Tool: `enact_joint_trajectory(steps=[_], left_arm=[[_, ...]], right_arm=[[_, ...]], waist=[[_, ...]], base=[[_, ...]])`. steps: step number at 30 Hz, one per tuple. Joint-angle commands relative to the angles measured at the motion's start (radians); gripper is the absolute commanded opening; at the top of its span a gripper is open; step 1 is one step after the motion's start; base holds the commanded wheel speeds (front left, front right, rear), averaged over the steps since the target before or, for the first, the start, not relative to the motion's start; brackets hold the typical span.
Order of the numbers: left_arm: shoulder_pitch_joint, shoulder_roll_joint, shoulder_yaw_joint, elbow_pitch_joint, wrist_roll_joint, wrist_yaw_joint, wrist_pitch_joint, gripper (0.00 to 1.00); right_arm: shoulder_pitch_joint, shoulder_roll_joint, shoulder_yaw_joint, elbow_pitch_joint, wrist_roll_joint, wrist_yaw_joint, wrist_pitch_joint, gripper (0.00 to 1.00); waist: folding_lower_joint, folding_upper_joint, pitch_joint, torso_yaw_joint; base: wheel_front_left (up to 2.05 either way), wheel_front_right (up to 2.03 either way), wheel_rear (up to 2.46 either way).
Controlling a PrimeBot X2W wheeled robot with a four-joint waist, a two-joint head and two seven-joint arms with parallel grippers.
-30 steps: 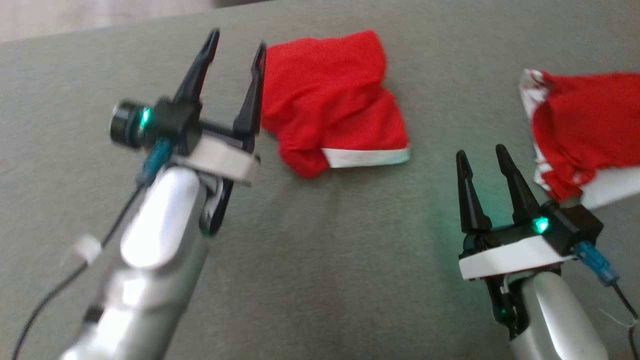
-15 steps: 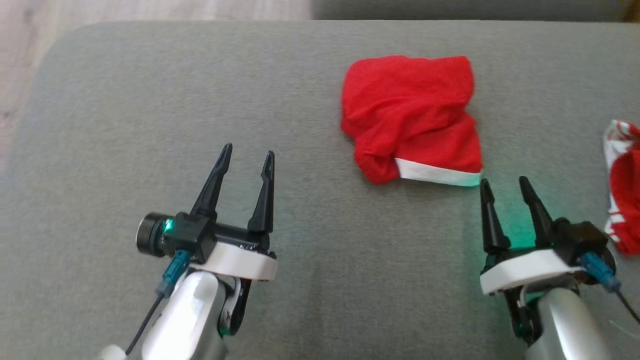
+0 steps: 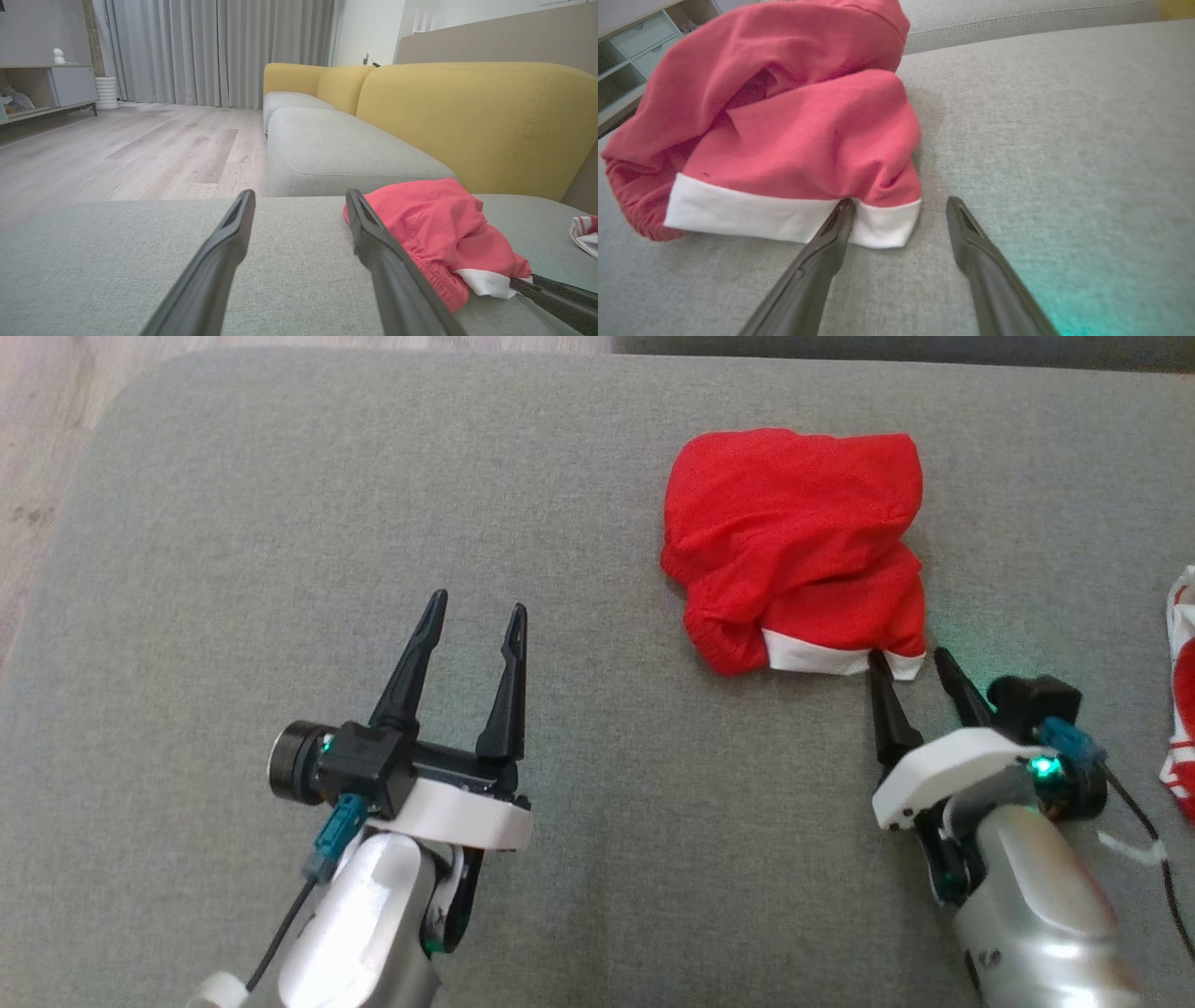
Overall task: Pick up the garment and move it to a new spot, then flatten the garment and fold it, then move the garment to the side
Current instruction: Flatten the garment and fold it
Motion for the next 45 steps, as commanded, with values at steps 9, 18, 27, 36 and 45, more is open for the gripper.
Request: enact_joint_trajectory(steps=[9,18,27,36,45], left_arm=[[-0.013,0.0,0.048,-0.015,0.009,0.0,-0.006,1.0],[0.009,-0.001,0.068,-0.01,0.01,-0.007,-0.006,1.0],[0.034,-0.001,0.066,-0.015,-0.015,-0.008,-0.006,1.0],[0.051,-0.002,0.062,-0.027,-0.031,0.0,-0.006,1.0],[0.069,-0.002,0.06,-0.033,-0.044,0.006,-0.006,1.0]], right_arm=[[-0.074,0.002,0.053,0.076,-0.05,-0.001,-0.054,0.0],[-0.111,-0.023,-0.002,-0.09,-0.142,-0.001,-0.085,0.0],[-0.196,-0.141,0.013,-0.424,-0.199,-0.001,-0.008,0.0],[-0.295,-0.188,0.118,-0.567,-0.212,-0.001,0.154,0.0],[-0.512,-0.122,0.311,-0.441,-0.113,-0.001,0.2,0.0]], waist=[[0.0,0.0,-0.012,-0.012],[0.0,0.0,-0.07,-0.056],[0.0,0.0,-0.143,-0.062],[0.0,0.0,-0.176,-0.049],[0.0,0.0,-0.192,-0.024]], base=[[0.0,0.0,0.0],[0.0,0.0,0.0],[0.0,0.0,0.0],[0.0,0.0,0.0],[0.0,0.0,0.0]])
